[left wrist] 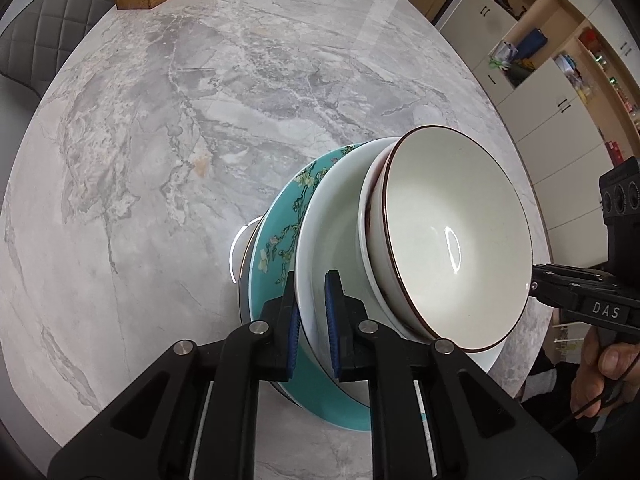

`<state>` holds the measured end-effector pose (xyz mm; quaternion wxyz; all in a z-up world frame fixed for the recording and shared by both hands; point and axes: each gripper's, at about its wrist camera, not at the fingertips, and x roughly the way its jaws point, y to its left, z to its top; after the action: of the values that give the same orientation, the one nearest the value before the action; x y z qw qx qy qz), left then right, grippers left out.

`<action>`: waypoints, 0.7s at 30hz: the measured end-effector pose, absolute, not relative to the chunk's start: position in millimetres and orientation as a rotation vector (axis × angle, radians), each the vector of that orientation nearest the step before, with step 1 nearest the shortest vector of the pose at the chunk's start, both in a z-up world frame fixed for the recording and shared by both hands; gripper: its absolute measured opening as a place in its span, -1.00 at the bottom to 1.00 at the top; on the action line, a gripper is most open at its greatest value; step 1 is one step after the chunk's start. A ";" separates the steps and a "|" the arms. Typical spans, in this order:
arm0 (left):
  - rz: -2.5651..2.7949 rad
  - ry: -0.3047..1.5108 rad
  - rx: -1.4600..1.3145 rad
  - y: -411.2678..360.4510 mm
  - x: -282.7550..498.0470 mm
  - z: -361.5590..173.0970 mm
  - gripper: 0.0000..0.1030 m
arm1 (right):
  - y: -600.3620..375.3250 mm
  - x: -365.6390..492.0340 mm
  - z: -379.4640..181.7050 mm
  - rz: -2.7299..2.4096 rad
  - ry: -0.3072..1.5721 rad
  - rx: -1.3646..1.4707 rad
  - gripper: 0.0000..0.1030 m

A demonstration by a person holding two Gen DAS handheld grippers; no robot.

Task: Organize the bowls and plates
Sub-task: 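Open both grippers and pull them back from the stacked dishes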

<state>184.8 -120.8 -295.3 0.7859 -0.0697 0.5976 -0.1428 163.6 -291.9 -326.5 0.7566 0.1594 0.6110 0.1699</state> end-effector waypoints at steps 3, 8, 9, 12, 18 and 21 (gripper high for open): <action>-0.299 1.270 -0.143 -118.1 181.1 -291.1 -0.79 | -294.3 159.1 -323.6 0.351 1.305 0.347 -0.52; -0.278 1.251 -0.165 -102.7 169.6 -284.6 -0.03 | -312.2 148.0 -317.0 0.286 1.268 0.387 0.08; -0.266 1.241 -0.170 -98.0 165.9 -281.2 0.14 | -316.2 143.9 -313.8 0.277 1.254 0.402 0.19; -0.245 1.221 -0.191 -84.1 152.6 -269.3 0.34 | -328.9 126.3 -299.7 0.198 1.209 0.430 0.54; -0.162 1.230 -0.186 -68.6 127.3 -242.3 0.99 | -327.6 93.6 -263.0 0.109 1.115 0.396 1.00; -0.119 1.165 -0.166 -68.7 114.0 -217.5 0.99 | -311.8 85.4 -241.8 0.118 1.073 0.317 1.00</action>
<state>114.0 -68.7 -217.5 0.8302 -0.0781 0.5491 -0.0560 85.4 -311.8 -241.8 0.8460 0.1504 0.5085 0.0558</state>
